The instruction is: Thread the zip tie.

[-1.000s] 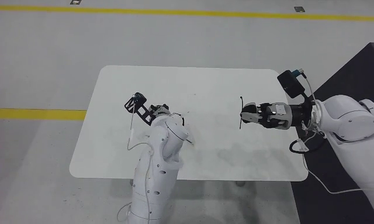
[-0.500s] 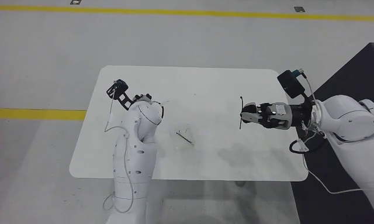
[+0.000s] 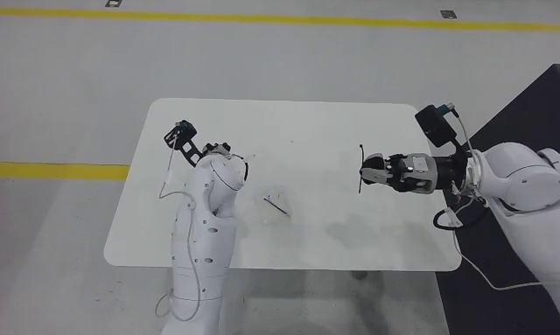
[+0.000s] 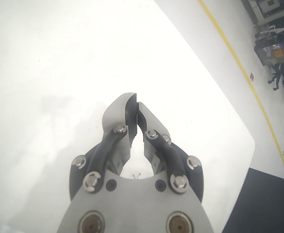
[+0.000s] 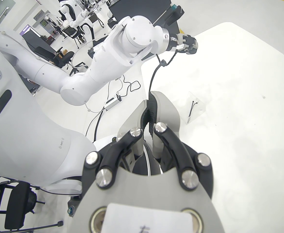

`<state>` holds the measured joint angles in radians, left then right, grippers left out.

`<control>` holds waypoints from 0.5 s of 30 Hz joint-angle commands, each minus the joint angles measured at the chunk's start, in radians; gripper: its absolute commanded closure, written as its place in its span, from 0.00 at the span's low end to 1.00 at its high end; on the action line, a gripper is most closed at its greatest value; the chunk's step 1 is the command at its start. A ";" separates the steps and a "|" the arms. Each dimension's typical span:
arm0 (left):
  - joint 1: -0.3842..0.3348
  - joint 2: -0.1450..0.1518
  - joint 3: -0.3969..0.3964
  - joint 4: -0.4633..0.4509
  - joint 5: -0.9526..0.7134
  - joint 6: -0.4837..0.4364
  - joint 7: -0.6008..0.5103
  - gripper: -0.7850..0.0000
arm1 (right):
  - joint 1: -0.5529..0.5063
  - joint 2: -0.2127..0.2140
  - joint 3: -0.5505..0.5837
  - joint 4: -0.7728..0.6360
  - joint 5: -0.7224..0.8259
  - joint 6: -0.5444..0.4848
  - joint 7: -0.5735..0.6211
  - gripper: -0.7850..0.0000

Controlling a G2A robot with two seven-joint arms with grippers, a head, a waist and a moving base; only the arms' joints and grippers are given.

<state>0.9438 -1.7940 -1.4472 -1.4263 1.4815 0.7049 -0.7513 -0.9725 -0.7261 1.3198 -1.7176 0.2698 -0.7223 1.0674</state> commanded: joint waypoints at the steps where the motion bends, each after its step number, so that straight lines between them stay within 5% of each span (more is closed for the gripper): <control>1: 0.006 0.003 0.040 0.000 0.096 -0.036 -0.069 1.00 | 0.000 0.000 0.000 0.000 0.000 0.000 0.000 1.00; 10: 0.054 0.016 0.109 -0.183 0.350 -0.242 -0.592 1.00 | 0.000 0.000 0.000 0.000 0.000 0.000 0.000 1.00; 15: 0.066 0.003 0.111 -0.230 0.324 -0.375 -0.739 1.00 | 0.000 0.000 0.000 0.000 0.000 0.000 0.000 1.00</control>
<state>1.0068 -1.7862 -1.3335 -1.6475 1.8328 0.3581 -1.4623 -0.9725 -0.7261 1.3198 -1.7176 0.2698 -0.7223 1.0674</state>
